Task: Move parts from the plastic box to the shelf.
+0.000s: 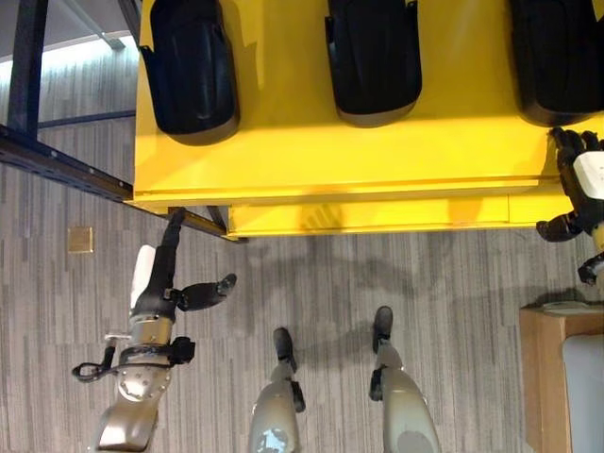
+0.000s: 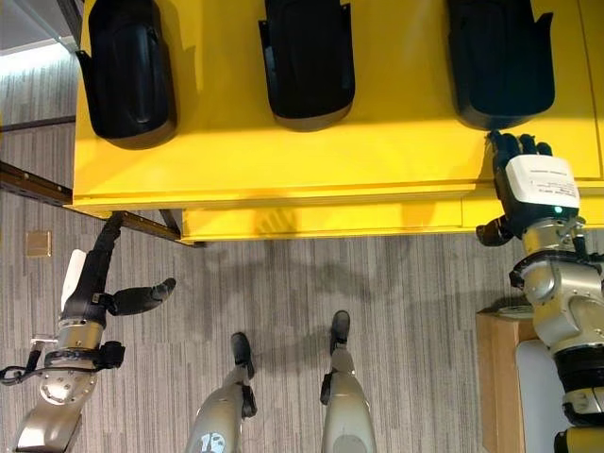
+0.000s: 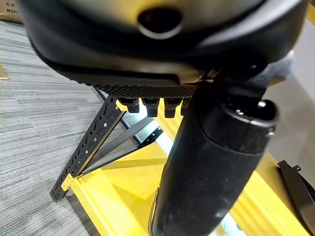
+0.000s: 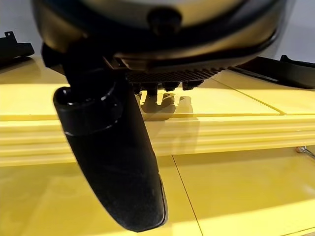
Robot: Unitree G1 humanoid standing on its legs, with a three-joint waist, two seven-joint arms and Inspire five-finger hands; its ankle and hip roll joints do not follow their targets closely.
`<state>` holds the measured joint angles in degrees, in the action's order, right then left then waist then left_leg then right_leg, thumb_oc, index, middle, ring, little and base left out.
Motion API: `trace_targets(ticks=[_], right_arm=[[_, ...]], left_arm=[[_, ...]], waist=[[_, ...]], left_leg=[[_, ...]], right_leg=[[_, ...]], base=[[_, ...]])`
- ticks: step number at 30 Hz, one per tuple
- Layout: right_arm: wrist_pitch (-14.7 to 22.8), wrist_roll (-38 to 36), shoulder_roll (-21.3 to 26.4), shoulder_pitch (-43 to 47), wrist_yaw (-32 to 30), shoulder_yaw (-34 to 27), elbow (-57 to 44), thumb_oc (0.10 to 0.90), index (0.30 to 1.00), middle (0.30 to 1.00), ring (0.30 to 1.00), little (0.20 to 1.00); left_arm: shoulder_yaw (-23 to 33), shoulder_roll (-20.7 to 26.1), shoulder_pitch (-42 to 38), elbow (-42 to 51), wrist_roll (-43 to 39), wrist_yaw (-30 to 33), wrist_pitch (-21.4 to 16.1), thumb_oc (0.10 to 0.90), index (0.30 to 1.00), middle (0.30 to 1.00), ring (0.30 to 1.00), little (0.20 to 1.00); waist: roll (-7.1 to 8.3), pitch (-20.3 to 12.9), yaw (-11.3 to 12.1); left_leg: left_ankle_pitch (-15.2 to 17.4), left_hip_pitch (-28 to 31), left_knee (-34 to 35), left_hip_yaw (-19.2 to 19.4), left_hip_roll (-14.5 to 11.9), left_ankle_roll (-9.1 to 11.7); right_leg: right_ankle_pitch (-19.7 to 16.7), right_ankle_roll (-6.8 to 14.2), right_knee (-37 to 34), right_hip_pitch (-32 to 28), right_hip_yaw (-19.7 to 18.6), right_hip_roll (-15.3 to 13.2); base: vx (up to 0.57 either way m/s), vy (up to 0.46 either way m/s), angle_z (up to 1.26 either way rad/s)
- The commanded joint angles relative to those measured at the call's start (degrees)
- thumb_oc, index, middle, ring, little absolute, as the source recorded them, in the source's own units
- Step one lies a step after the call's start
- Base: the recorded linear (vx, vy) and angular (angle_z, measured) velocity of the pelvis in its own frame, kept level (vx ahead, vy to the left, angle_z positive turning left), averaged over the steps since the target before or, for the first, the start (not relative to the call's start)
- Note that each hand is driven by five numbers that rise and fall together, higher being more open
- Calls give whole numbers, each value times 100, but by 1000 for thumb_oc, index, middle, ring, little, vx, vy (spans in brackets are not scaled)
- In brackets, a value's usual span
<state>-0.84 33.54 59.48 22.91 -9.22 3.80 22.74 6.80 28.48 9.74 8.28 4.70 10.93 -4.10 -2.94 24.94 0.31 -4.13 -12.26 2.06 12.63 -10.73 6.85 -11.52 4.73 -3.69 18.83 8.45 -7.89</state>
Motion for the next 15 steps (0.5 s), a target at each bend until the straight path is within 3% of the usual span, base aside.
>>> trace_targets(ticks=[1, 15], right_arm=[[-170, -129, 469, 593, -137, 344, 272, 900, 1000, 1000, 1000, 1000], [-233, -175, 474, 744, -159, 398, 297, 900, 1000, 1000, 1000, 1000]], left_arm=[[404, 424, 45, 403, -173, 368, -394, 900, 1000, 1000, 1000, 1000], [456, 383, 68, 424, -214, 435, -401, 900, 1000, 1000, 1000, 1000]], waist=[[244, -213, 11], [274, -193, 80]], left_leg=[[-314, -401, -130, -348, -167, -126], [-345, -431, -39, -415, -129, -129]], right_leg=[[1154, 193, 948, -113, 129, -377], [1144, 199, 905, -122, 207, -395]], base=[[7, -4, 6], [3, 0, 1]])
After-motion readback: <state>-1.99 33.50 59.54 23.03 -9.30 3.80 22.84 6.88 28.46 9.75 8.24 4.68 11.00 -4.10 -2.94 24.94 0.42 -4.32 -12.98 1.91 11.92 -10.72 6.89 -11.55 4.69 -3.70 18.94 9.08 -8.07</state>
